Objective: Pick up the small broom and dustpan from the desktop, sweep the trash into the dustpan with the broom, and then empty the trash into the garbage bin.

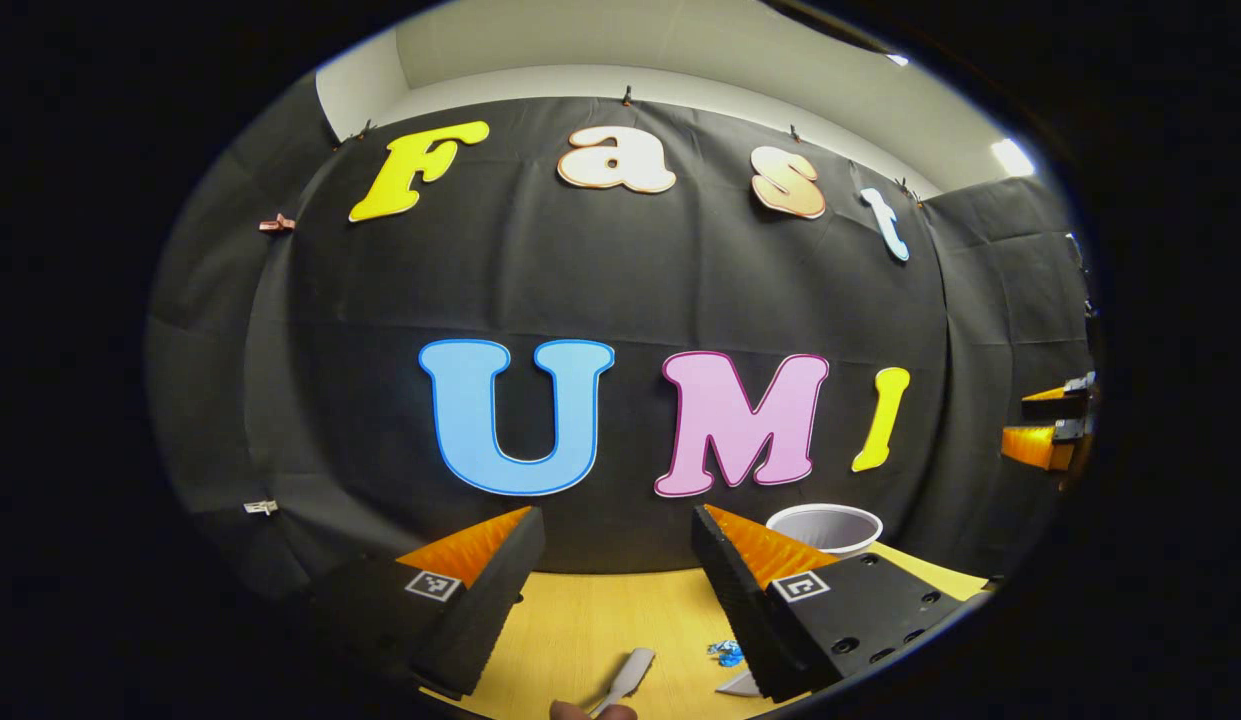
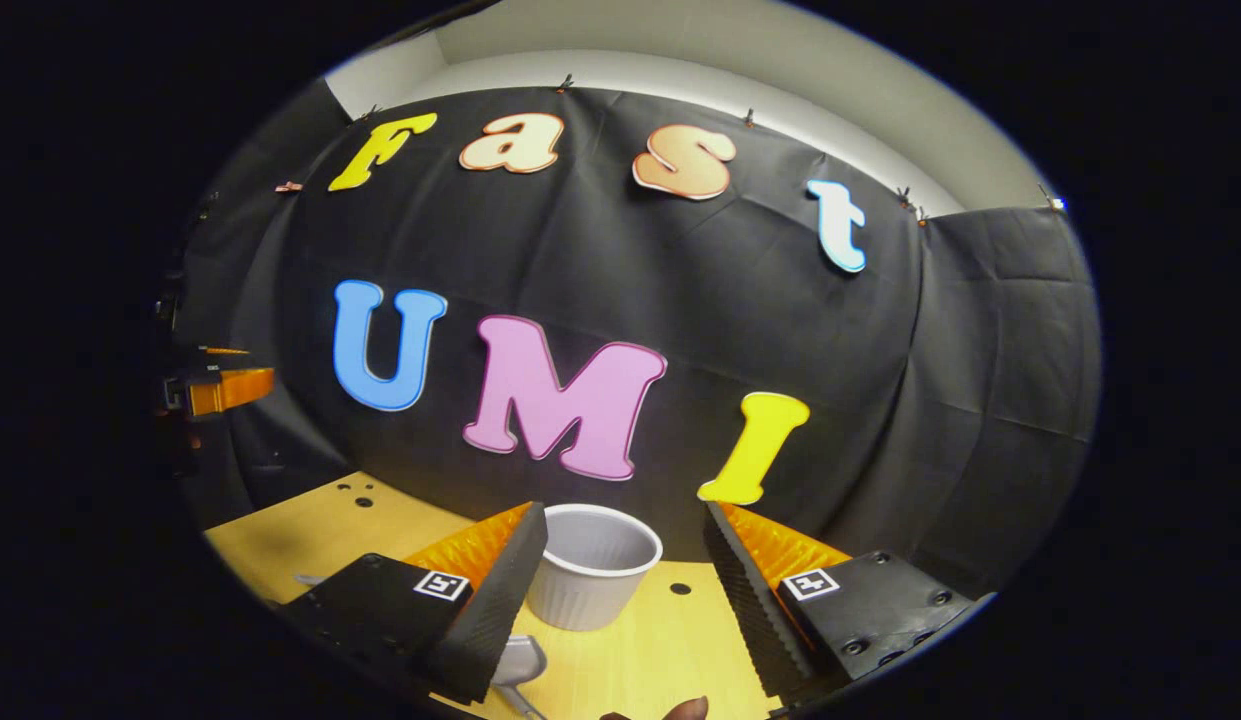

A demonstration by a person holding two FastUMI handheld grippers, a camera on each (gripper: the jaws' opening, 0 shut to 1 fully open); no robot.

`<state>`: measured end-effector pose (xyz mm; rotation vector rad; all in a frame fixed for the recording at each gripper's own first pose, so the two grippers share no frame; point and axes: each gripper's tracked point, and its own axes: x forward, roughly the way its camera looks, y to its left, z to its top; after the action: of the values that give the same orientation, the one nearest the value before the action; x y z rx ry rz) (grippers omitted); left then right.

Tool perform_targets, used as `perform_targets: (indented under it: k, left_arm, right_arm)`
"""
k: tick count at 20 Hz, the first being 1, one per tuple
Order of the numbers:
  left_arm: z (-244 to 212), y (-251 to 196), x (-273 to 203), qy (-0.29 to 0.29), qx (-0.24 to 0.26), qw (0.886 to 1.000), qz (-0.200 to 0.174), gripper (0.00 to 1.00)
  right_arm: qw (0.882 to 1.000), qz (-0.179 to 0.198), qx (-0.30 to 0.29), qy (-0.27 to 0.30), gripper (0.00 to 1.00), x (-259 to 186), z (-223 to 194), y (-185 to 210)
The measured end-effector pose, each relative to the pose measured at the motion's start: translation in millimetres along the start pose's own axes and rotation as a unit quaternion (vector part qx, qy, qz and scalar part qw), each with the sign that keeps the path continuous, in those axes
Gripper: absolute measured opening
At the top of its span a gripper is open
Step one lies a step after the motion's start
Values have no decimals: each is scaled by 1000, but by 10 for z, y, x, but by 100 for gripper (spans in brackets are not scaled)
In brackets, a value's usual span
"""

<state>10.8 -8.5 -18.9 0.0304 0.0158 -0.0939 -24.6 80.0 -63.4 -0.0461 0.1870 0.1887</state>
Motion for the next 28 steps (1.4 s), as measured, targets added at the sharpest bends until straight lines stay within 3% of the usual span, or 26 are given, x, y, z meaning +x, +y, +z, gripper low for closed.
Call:
perform_targets:
  k: [3, 5, 8, 10, 12, 17, 21, 28]
  left_arm:
    - [-130, 63, -28, 5, 5, 1000, 1, 96]
    - [-185, 80, -39, 9, 7, 1000, 1, 97]
    - [-268, 120, -77, 15, 9, 1000, 2, 96]
    - [-318, 130, -101, 19, 8, 1000, 3, 96]
    - [-365, 157, -115, 24, 8, 1000, 4, 97]
    - [-467, 196, -154, 32, 9, 999, 5, 97]
    - [-578, 252, -173, 45, 4, 999, 10, 96]
    - [-670, 425, -169, 55, 3, 998, 25, 97]
  right_arm:
    - [991, 99, -2, 93, 98, -79, -598, 493]
    - [974, 137, -34, 179, 98, -181, -1147, 652]
    - [932, 159, -99, 309, 97, -334, -2041, 725]
    - [896, 189, -106, 387, 97, -438, -2521, 770]
    - [868, 208, -103, 438, 96, -489, -2934, 868]
    - [829, 225, -108, 500, 96, -412, -3624, 1116]
    - [806, 227, -120, 534, 96, -212, -4063, 1232]
    - [777, 227, -122, 574, 96, 41, -4473, 1422]
